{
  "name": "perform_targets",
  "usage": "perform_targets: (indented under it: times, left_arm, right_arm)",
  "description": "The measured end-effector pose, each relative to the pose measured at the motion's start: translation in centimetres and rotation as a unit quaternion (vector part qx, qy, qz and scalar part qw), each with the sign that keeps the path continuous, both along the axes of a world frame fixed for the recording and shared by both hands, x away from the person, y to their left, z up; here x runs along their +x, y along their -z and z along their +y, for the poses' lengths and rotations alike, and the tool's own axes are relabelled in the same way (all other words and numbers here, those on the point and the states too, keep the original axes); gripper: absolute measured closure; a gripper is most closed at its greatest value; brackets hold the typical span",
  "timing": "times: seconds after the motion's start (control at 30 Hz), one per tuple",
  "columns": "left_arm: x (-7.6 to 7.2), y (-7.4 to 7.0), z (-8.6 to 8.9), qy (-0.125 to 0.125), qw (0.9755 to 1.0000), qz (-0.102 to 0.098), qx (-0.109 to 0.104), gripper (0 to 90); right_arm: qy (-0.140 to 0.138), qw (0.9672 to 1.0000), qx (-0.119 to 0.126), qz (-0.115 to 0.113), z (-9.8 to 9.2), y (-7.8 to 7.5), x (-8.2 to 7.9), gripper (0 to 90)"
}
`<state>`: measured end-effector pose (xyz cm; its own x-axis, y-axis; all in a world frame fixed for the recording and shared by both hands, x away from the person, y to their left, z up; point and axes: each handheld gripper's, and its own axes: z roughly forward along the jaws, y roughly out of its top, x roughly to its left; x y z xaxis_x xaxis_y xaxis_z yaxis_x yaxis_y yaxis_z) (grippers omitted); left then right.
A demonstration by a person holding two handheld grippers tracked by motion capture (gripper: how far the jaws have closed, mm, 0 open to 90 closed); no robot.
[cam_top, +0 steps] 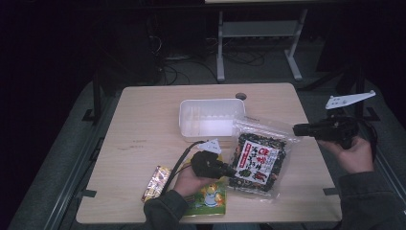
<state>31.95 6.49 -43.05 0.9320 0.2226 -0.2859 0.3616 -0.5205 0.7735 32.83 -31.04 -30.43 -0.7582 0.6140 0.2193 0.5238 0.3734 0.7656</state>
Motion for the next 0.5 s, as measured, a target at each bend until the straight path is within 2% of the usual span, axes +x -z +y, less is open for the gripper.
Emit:
perform_targets:
  times: [0.17, 0.27, 0.37, 0.5]
  left_arm:
    - [-0.3, -0.1, 0.2, 0.001, 0.9999, -0.011, -0.001, 74.8]
    - [-0.6, -0.3, 0.1, 0.005, 0.9997, -0.025, -0.001, 74.9]
    - [-0.7, -0.4, 0.2, 0.004, 0.9996, -0.029, 0.002, 74.9]
    - [-0.7, -0.4, 0.4, 0.003, 0.9996, -0.029, 0.0, 74.9]
  right_arm:
    - [-0.013, 0.9997, 0.008, 0.016, 0.2, 0.4, 1.0, 66.2]
    - [-0.019, 0.9993, -0.006, 0.031, 0.7, 0.9, 1.6, 59.5]
    - [-0.03, 0.9986, -0.014, 0.041, 1.2, 1.3, 2.1, 59.3]
    - [-0.044, 0.9979, -0.005, 0.046, 1.8, 1.3, 2.4, 60.0]
